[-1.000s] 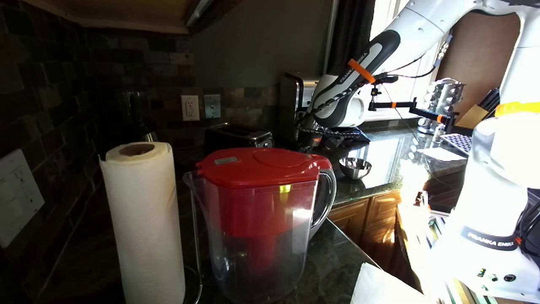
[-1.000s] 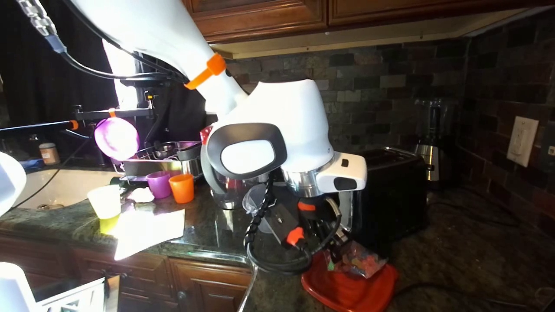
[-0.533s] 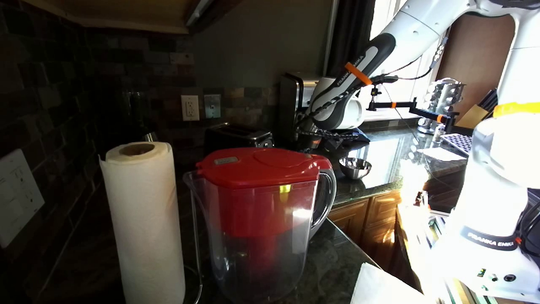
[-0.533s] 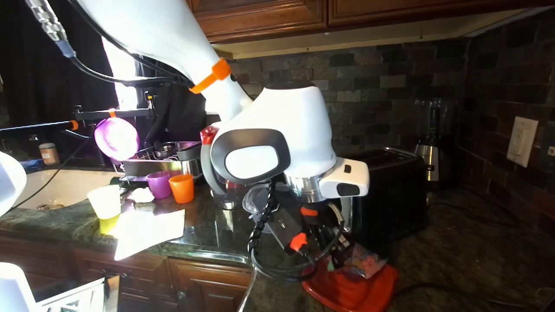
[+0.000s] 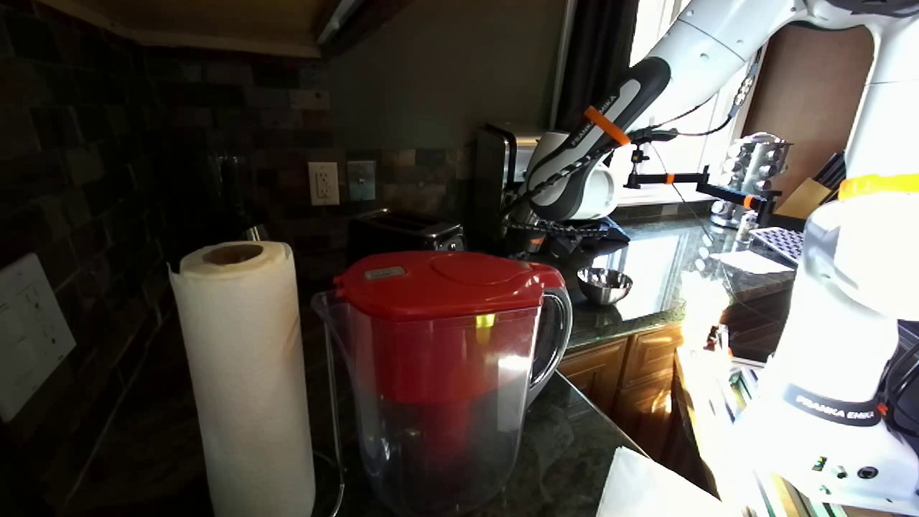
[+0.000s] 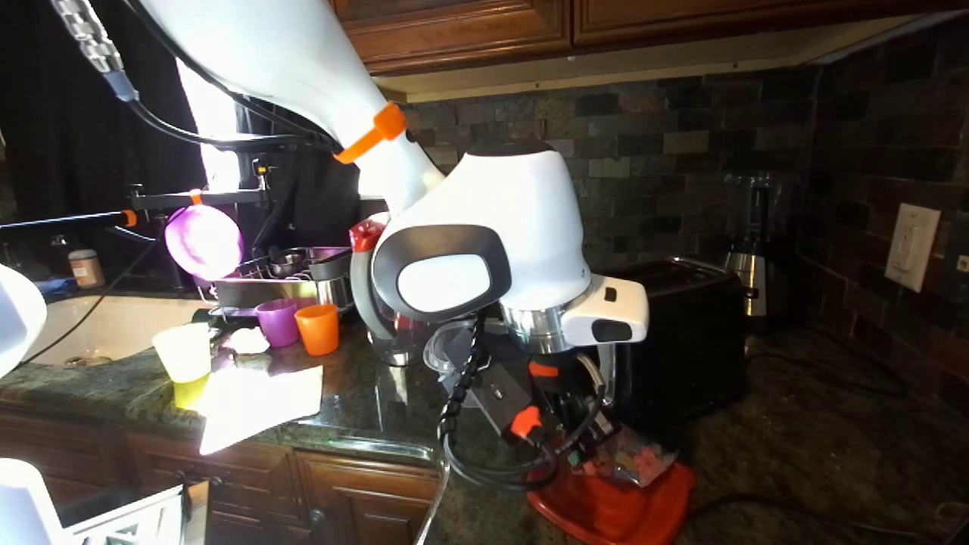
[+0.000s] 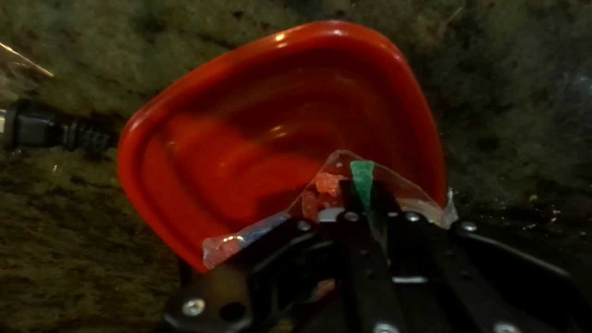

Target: Put some gummy bears into the plastic

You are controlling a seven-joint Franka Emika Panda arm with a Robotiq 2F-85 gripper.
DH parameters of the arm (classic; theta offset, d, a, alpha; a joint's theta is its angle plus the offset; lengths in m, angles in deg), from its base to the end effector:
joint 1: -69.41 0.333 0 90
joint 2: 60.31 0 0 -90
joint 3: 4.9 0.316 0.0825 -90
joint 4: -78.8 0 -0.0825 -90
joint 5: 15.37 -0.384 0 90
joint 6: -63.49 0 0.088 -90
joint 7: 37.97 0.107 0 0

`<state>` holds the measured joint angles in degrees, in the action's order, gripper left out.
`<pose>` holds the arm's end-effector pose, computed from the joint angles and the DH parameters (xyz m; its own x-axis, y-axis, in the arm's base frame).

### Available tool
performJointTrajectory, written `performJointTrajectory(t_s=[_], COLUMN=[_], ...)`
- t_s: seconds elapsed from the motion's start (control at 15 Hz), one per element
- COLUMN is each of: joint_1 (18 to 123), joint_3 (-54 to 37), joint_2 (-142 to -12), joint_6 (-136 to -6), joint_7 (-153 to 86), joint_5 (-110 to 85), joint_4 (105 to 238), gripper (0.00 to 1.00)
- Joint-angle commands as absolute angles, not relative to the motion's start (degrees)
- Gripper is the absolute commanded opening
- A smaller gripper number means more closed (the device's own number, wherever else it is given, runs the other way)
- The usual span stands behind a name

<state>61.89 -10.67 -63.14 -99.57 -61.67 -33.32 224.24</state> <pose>0.4637 -0.1265 0.2792 0.9550 -0.1085 0.2761 -0.0983 -0.9939 -0.0507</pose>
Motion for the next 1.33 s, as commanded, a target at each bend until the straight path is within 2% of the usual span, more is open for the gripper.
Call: performJointTrajectory(t_s=[0.0, 0.53, 1.27], joint_1=[61.6, 61.1, 59.9], joint_3=[-10.8, -12.6, -12.8], joint_2=[-63.5, -60.9, -54.0], joint_6=[-99.8, -94.3, -78.8], joint_7=[-62.5, -47.6, -33.3], joint_5=[-34.2, -22.3, -7.7], joint_4=[224.0, 224.2, 223.6], gripper=[0.02, 0.02, 0.02])
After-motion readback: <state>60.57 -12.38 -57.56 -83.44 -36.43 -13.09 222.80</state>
